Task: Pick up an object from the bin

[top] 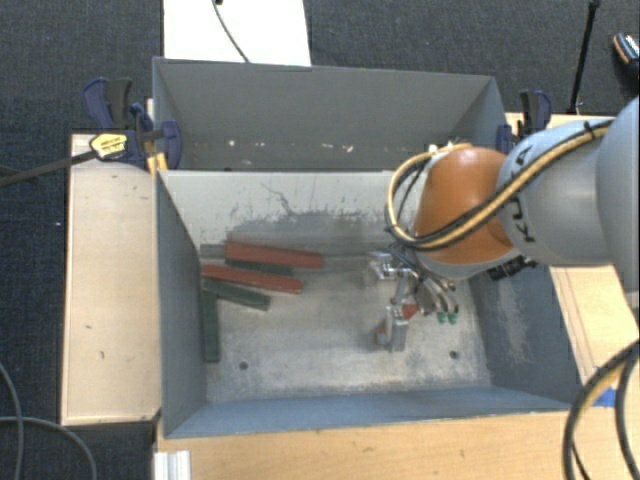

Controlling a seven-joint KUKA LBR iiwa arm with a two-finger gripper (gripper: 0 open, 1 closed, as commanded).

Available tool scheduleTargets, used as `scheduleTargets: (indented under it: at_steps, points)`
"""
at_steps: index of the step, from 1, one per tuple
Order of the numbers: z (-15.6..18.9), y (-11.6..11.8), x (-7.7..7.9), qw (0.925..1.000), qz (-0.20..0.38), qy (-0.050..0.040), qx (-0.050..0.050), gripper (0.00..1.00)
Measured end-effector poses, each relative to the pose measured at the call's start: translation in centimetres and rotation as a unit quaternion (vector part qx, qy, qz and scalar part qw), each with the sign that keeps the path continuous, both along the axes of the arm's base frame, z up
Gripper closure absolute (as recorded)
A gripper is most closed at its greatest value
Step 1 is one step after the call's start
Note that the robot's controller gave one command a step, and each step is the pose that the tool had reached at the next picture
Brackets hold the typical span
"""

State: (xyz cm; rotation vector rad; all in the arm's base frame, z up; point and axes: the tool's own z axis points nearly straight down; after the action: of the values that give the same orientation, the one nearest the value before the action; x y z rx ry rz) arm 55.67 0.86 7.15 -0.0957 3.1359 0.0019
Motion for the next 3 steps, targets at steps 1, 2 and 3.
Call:
scheduleTargets:
  at_steps: [1,2,3]
  points:
    - [0.0,-6.3,2.6,0.9901,0.141,0.0,-0.002,0.0]
    - [-0.1,-10.1,-0.7,0.9485,0.317,0.0021,-0.002,0.0]
    - [-0.1,-9.8,-0.5,0.9487,0.316,0.0009,0.0,1.0]
